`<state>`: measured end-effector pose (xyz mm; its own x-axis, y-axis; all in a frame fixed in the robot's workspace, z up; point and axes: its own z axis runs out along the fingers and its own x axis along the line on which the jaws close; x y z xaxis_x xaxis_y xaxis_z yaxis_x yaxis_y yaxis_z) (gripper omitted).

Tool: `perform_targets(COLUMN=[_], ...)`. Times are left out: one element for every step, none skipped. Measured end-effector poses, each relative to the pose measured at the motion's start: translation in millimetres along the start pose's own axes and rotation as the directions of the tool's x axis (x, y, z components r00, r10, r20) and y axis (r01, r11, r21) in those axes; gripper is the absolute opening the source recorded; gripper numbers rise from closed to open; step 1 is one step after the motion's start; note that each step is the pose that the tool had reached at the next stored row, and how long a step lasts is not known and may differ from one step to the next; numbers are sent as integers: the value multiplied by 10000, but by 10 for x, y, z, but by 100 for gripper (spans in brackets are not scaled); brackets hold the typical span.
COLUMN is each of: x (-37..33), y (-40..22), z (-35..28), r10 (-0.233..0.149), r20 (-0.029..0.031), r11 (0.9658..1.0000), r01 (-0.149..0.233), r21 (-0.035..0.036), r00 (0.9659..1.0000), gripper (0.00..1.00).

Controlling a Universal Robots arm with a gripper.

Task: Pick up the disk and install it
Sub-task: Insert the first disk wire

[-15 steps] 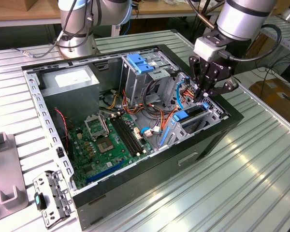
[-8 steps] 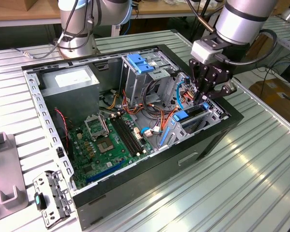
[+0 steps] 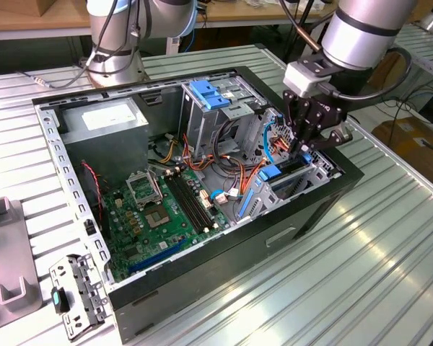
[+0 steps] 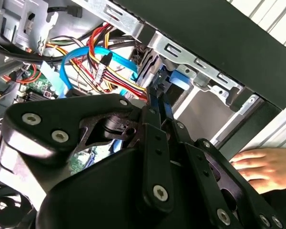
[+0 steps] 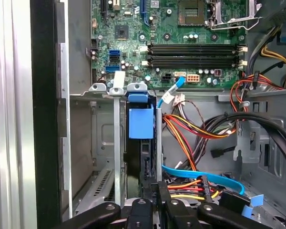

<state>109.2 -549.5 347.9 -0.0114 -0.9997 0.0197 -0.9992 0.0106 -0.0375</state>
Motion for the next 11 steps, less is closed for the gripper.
perform_targets(x=[13, 21, 28, 30, 31, 32, 32, 31, 31, 31, 31], y=[0, 1, 5, 12, 19, 26, 26, 26, 26, 26, 24], z=[0, 0, 0, 0, 0, 0, 0, 2, 5, 9, 12], r10=[0, 0, 1, 1, 1, 1, 1, 5, 15, 26, 39], r20=[0, 0, 1, 0, 1, 1, 1, 0, -1, -1, -1], r11=[10000, 10000, 10000, 10000, 10000, 10000, 10000, 10000, 10000, 10000, 10000], r01=[0, 0, -1, -1, -1, -1, -1, -5, -15, -26, -39], r21=[0, 0, 0, 0, 0, 0, 0, 0, 0, 0, 0], r00=[10000, 10000, 10000, 10000, 10000, 10000, 10000, 10000, 10000, 10000, 10000], gripper=[17, 17, 17, 17, 17, 17, 17, 17, 17, 17, 17])
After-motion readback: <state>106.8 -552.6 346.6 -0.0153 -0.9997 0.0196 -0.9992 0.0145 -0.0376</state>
